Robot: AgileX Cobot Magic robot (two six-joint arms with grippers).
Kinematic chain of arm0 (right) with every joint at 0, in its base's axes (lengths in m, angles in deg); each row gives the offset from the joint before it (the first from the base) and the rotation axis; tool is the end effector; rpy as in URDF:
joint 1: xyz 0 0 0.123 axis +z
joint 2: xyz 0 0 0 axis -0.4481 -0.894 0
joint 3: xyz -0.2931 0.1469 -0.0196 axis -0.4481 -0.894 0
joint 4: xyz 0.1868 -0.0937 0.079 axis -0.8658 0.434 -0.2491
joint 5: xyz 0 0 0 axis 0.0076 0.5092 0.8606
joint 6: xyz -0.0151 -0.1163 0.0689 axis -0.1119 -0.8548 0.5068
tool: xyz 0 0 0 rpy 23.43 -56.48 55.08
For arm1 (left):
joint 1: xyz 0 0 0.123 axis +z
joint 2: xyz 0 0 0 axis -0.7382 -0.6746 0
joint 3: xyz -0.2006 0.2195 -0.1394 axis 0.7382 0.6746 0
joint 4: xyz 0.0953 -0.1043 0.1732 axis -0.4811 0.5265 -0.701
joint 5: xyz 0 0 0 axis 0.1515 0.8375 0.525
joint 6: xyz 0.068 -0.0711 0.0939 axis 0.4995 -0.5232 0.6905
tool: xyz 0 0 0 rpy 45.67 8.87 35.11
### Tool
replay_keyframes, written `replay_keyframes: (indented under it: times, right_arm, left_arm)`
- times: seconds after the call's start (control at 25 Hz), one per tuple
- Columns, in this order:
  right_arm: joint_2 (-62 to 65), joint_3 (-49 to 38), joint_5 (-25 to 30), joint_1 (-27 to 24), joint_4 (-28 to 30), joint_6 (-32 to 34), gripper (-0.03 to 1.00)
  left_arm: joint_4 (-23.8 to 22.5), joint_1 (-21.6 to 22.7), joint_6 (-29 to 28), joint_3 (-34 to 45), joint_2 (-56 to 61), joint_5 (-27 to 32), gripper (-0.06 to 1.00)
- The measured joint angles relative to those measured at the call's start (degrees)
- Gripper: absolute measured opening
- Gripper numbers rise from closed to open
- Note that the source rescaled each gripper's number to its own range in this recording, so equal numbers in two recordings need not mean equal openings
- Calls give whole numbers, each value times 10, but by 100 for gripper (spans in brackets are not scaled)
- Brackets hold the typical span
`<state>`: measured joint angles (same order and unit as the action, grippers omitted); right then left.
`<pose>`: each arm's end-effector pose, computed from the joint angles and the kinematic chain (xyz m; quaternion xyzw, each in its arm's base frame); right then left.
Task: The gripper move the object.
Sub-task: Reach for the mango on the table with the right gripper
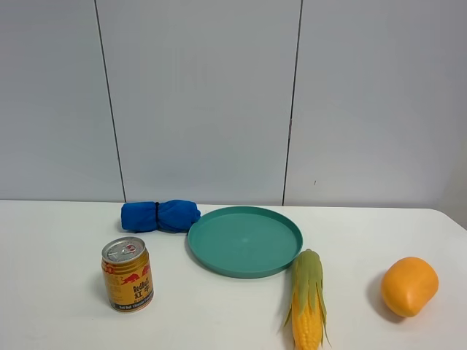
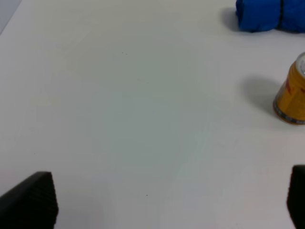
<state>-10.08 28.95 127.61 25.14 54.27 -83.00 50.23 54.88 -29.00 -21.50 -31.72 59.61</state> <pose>-0.0341 0.0183 0.2407 -0.0746 0.8512 0.0166 0.5193 -0.0339 -0.0102 0.2454 -0.0370 0.8495 0.0188 0.5259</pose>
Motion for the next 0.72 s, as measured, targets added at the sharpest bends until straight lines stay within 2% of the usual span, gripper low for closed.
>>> replay_keyframes:
  times: [0.72]
  right_arm:
    - [0, 0, 0, 0, 0, 0, 100]
  left_arm:
    - [0, 0, 0, 0, 0, 0, 100]
